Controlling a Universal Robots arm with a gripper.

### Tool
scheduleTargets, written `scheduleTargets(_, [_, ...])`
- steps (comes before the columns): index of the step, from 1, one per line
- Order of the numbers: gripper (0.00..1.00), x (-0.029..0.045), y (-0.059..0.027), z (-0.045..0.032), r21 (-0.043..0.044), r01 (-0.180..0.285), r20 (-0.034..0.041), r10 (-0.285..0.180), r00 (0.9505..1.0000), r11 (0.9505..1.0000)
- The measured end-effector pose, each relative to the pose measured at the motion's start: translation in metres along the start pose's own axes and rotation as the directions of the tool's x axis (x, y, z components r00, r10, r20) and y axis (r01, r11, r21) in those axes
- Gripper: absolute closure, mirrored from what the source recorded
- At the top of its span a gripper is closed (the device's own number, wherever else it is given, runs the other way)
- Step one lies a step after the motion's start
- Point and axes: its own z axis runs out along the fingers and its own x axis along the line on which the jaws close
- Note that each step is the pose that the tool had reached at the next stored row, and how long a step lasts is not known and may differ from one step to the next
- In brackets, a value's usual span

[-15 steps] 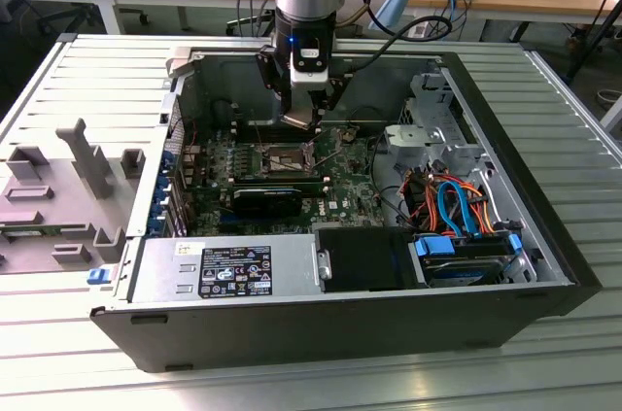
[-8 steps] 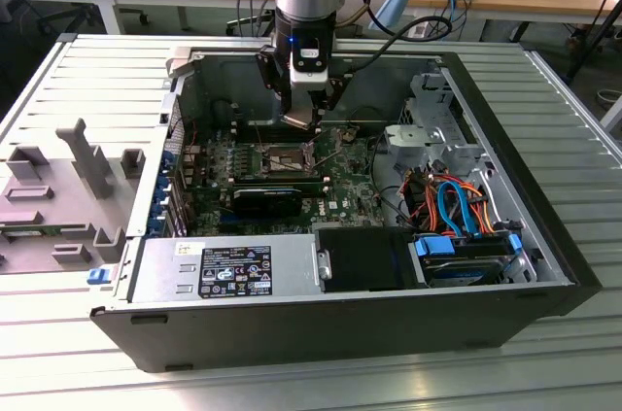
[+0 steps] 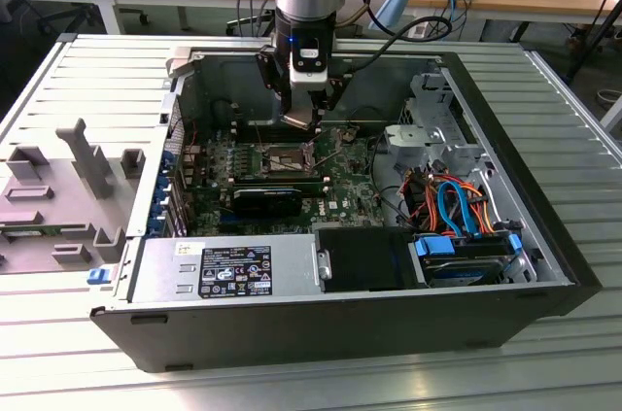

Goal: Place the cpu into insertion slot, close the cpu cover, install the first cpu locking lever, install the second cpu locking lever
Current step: 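Place the cpu into insertion slot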

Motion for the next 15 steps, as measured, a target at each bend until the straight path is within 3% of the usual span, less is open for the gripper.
scheduleTargets(15, [0.45, 0.0000, 0.0000, 0.0001, -0.0001, -0.009, 0.0003, 0.009, 1.0000, 1.0000])
